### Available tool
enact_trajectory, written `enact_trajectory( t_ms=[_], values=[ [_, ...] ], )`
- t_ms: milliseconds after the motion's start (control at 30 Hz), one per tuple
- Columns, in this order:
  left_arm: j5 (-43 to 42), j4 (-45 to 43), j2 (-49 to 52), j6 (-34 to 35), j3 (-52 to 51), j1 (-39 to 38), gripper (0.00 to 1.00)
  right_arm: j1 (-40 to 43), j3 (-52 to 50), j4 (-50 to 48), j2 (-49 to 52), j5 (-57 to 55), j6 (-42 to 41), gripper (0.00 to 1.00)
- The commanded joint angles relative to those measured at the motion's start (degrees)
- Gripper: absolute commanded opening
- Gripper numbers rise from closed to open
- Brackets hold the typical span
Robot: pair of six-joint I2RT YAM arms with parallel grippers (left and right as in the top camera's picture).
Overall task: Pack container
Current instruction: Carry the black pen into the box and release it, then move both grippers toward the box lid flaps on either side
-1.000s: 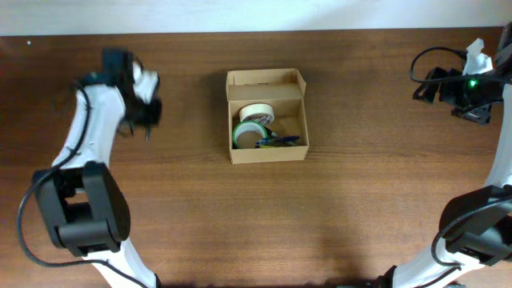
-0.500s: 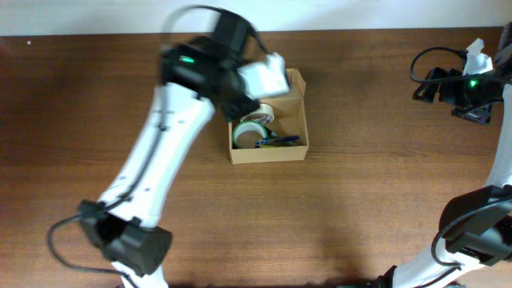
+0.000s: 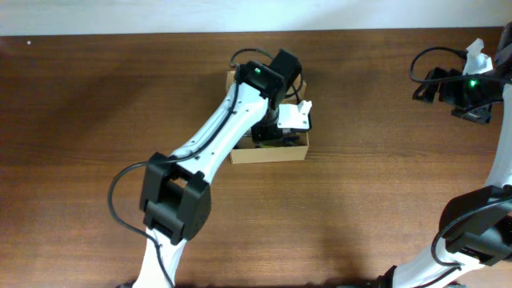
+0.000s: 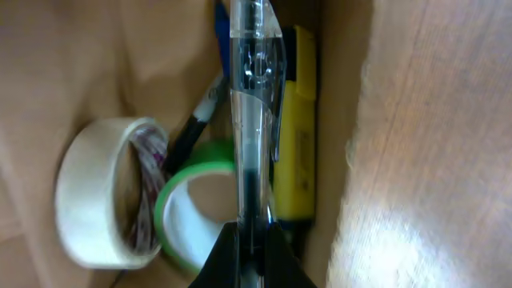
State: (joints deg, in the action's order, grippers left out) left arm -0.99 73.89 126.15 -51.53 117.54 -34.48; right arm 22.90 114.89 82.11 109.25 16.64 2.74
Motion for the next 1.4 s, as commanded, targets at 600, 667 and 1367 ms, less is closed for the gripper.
enact_trajectory(
  t_ms=[600,667,1367],
  values=[
    [4.4,-6.8,-7.0,6.8,-10.0,0.8,0.62,0.0,-0.2,0.0,0.4,0.7,-0.5,0.99],
    [4.4,-8.1,-11.0,9.6,-10.0,1.4,0.62,0.0,-0.2,0.0,0.4,0.7,-0.5,0.99],
    [-2.8,-23.6,-40.5,49.1,-25.2,37.3,0.59,0.0,-0.2,-6.2,0.4,7.2,-2.1,0.99]
  ],
)
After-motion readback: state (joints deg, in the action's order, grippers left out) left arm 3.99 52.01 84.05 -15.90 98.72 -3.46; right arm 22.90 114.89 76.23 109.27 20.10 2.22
